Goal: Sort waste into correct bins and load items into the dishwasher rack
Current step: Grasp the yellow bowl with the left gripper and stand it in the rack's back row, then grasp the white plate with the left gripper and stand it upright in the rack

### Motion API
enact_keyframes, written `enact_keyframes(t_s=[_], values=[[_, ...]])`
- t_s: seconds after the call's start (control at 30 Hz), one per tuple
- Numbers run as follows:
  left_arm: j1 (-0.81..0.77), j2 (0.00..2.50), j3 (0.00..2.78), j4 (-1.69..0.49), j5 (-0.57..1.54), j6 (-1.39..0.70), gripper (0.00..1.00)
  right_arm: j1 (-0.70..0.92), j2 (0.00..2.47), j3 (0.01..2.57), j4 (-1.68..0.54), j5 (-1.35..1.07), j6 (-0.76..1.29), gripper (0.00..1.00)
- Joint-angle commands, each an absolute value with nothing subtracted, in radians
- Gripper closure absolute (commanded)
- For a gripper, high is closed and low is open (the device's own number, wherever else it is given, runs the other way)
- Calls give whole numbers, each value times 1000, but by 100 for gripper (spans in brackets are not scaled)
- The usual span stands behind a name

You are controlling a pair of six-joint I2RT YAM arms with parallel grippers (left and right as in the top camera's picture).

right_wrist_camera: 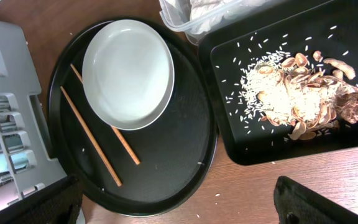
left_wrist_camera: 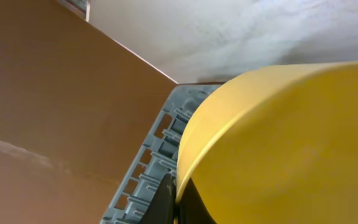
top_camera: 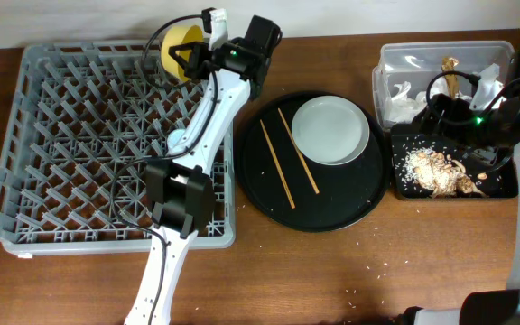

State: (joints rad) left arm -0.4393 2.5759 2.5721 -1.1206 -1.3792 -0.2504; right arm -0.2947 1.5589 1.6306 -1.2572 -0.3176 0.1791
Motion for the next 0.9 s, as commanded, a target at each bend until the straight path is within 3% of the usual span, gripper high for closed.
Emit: enact_keyframes(t_s=[0.0,0.27,0.3,0.33,0.47,0.5,0.6,0.63,0.73,0.87], values=[[-434,2617,2550,-1122,-1380,-277,100,-294,1562,1626,-1261,-301,168,2],[-462,2643,2549,-1145,-1304,-276,99,-294,1562,1626,-1262,-301,168,1],[-465,2643,2550,-1150,-1265,-276,80,-294,1562,1626,-1261,-301,168,1],[-469,2643,2550,-1161,-1243,-276,39,-294,1562,1626,-1262,-302,168,2],[-482,2642,2562,-1222,-1174,-271,19,-294,1562,1626,-1261,-302,168,2],[-482,2641,2617,-1290,-1029,-271,1,-294,1562,1626,-1261,-302,168,2],[-484,2639,2916,-1535,-666,-190,1,-294,1562,1626,-1261,-302,168,1],[-484,2639,3050,-1618,-456,-188,1,-294,1562,1626,-1261,-302,168,1],[-488,2647,3125,-1576,56,-155,1,-294,1562,1626,-1261,-302,168,2],[-552,2721,3078,-1510,90,-155,16,-294,1562,1626,-1261,-302,168,2]])
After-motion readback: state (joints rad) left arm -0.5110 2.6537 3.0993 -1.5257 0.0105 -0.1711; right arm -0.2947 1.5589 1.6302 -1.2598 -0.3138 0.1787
